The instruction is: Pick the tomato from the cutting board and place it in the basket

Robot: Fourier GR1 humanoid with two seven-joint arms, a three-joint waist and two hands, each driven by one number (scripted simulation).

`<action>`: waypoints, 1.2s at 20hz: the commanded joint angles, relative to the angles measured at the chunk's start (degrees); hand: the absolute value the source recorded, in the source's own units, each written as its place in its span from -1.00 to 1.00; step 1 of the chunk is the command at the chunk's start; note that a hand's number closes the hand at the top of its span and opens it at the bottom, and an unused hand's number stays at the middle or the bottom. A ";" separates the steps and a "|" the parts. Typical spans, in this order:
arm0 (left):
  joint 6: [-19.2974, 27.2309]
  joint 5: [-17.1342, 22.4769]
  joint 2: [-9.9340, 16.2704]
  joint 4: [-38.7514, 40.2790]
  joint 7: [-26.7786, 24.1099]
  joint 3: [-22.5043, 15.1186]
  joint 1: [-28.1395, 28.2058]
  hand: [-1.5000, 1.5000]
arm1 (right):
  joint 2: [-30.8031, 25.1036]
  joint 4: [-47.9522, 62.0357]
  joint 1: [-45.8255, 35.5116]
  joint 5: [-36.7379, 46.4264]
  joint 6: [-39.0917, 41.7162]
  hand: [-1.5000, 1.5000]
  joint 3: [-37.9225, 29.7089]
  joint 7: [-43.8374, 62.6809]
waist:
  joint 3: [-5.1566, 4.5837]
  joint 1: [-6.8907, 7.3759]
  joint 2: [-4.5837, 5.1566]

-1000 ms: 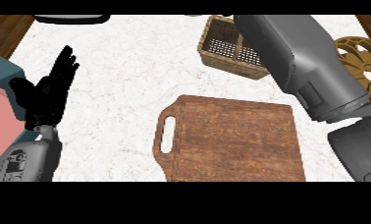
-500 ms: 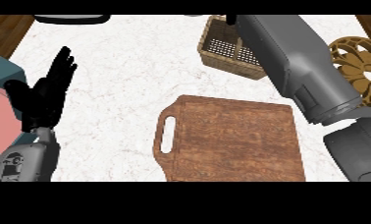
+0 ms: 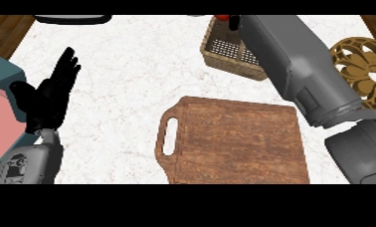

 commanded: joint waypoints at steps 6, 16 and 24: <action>0.44 -0.24 -0.23 1.14 0.95 -0.01 -2.17 0.00 | 0.97 2.83 0.03 0.13 4.48 1.00 -2.08 6.25 | -0.01 0.24 0.16; 0.05 -0.13 -0.43 1.03 -0.38 0.09 -0.23 0.00 | -1.51 -5.00 -0.58 -6.02 -5.18 -1.00 -10.38 6.38 | 0.04 0.23 0.03; 0.05 -0.14 0.43 0.46 -0.03 0.82 0.07 0.00 | -1.45 -12.71 3.20 -13.16 -16.72 -1.00 -19.01 8.93 | 0.06 -1.18 -0.45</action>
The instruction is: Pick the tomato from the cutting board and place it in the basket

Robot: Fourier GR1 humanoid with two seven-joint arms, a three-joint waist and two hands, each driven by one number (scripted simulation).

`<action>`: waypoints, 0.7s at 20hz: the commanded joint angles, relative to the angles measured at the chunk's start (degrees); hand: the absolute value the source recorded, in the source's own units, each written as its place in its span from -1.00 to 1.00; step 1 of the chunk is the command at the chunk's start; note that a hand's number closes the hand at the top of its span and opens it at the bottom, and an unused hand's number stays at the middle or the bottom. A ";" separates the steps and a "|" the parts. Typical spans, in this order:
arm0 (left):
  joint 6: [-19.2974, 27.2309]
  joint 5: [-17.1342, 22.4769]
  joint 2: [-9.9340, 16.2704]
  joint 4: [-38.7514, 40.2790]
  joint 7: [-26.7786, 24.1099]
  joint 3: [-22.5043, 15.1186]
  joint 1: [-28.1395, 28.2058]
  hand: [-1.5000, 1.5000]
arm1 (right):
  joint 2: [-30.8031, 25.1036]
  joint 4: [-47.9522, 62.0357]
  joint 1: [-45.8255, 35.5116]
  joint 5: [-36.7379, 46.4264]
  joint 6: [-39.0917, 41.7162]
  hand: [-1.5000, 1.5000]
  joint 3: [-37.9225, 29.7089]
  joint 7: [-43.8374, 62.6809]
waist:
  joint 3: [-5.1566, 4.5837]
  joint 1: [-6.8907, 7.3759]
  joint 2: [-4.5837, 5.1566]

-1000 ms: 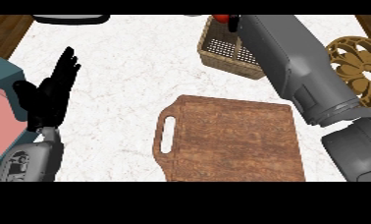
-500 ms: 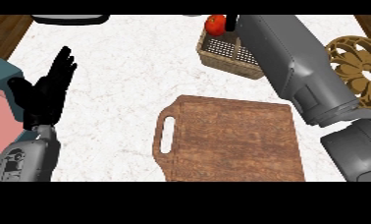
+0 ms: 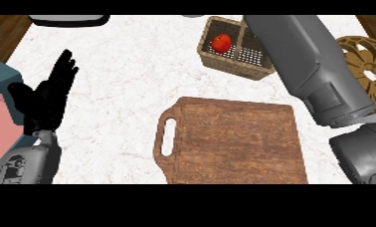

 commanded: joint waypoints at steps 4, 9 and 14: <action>-0.10 -0.34 0.21 0.40 -1.22 0.22 1.25 0.00 | -1.63 -9.52 2.93 -5.60 -2.51 -1.00 -5.78 6.30 | -0.02 -1.55 -0.58; -0.03 0.63 1.05 2.05 -3.60 2.57 1.96 0.00 | -8.62 -17.95 9.46 -12.21 1.63 -1.00 -11.21 3.22 | -0.01 -2.28 -0.64; -0.94 1.51 2.26 -1.47 0.52 2.90 2.80 0.00 | -11.98 -34.60 20.35 -15.71 10.21 -1.00 -10.41 6.61 | -0.01 -2.77 -1.07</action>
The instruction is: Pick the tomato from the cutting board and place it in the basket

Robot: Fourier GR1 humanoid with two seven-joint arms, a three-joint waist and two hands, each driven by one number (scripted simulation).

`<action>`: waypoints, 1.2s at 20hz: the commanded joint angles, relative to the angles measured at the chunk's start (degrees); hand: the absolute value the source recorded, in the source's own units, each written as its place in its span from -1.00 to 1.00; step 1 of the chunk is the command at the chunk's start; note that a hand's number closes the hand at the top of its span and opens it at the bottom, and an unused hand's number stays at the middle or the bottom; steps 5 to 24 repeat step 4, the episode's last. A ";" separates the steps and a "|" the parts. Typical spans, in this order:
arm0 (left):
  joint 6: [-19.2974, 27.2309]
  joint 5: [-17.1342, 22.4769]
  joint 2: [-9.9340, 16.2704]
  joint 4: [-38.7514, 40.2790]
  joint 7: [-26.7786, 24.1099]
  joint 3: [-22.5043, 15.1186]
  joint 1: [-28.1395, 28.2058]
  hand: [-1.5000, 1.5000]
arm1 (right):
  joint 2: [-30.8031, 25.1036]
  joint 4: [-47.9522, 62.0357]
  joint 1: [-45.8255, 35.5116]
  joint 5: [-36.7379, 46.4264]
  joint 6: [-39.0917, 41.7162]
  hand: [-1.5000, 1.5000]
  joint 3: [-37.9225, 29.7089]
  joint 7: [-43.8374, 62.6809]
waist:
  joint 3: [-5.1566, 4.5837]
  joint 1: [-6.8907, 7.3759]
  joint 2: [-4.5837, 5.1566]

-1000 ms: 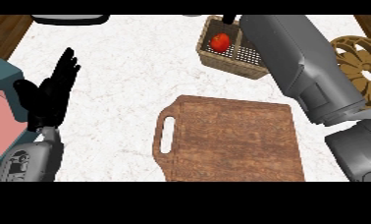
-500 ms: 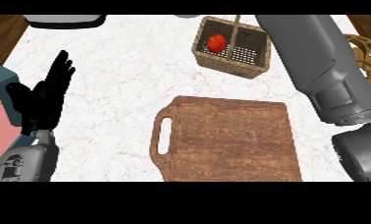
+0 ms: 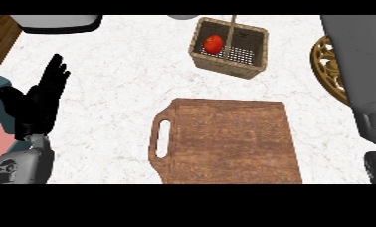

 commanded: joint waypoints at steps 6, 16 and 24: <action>1.19 -1.38 -1.07 1.04 0.38 -1.32 -2.16 0.00 | -3.61 -21.48 13.15 -7.39 7.84 -1.00 -2.39 2.60 | -0.03 0.71 0.42; 1.19 -1.38 -1.07 1.04 0.38 -1.32 -2.16 0.00 | -3.61 -21.48 13.15 -7.39 7.84 -1.00 -2.39 2.60 | -0.03 0.71 0.42; 1.19 -1.38 -1.07 1.04 0.38 -1.32 -2.16 0.00 | -3.61 -21.48 13.15 -7.39 7.84 -1.00 -2.39 2.60 | -0.03 0.71 0.42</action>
